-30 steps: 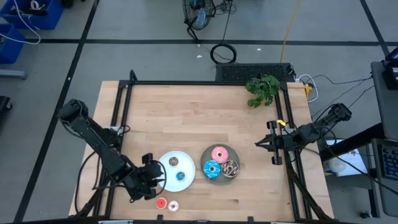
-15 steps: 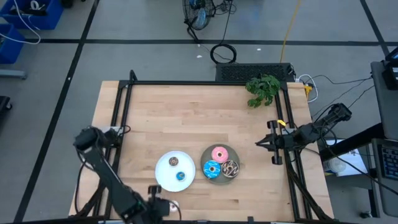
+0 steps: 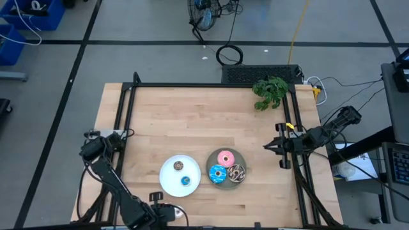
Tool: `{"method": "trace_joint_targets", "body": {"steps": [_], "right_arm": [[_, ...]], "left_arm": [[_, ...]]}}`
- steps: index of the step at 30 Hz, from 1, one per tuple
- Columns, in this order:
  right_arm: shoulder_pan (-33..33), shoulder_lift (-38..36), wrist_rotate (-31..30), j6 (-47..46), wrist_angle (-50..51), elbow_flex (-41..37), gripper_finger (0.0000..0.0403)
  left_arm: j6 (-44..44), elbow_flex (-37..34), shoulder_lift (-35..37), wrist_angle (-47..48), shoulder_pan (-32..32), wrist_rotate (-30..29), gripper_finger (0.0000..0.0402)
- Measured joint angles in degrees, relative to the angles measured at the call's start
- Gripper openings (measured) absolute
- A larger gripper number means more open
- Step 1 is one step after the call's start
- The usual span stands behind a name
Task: Pick & Place donuts
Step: Put the small orange donut on the white plate
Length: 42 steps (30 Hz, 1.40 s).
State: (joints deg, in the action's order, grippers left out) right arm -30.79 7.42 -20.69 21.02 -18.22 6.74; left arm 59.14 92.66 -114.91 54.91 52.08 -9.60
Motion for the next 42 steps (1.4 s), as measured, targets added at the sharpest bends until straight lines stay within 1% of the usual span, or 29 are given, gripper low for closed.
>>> {"method": "trace_joint_targets", "body": {"steps": [9,12,16,19,22,27,30,42], "right_arm": [[-0.02,0.0,0.0,-0.24,-0.17,0.0,0.0],[-0.01,0.0,0.0,-0.35,-0.17,0.0,0.0],[-0.01,0.0,-0.02,-0.33,-0.19,0.0,0.0],[0.0,0.09,-0.04,-0.13,-0.3,0.0,0.0],[-0.02,0.32,-0.06,-0.43,-0.21,0.0,0.0],[-0.02,0.81,-0.07,-0.79,-0.19,0.0,0.0],[-0.02,0.92,-0.09,-0.79,-0.34,0.0,0.0],[-0.01,0.92,-0.11,-2.32,-0.19,0.0,0.0]], "left_arm": [[0.75,-0.02,0.0,0.16,-0.2,-2.6,0.0124],[1.06,-0.04,0.0,0.81,-0.28,-1.93,0.0124],[-4.07,-0.21,-1.47,1.72,0.04,-0.93,0.0124],[-5.62,-0.29,-3.21,2.04,0.18,0.08,0.0124],[-5.91,-0.31,-4.03,1.94,-0.08,0.88,0.0124],[-7.31,-0.31,-4.09,3.26,-0.33,-0.84,0.0124],[-7.66,-0.31,-4.09,5.03,-0.26,-0.1,0.0124],[-8.39,-0.26,-6.58,4.53,-0.58,1.15,0.0124]]}}
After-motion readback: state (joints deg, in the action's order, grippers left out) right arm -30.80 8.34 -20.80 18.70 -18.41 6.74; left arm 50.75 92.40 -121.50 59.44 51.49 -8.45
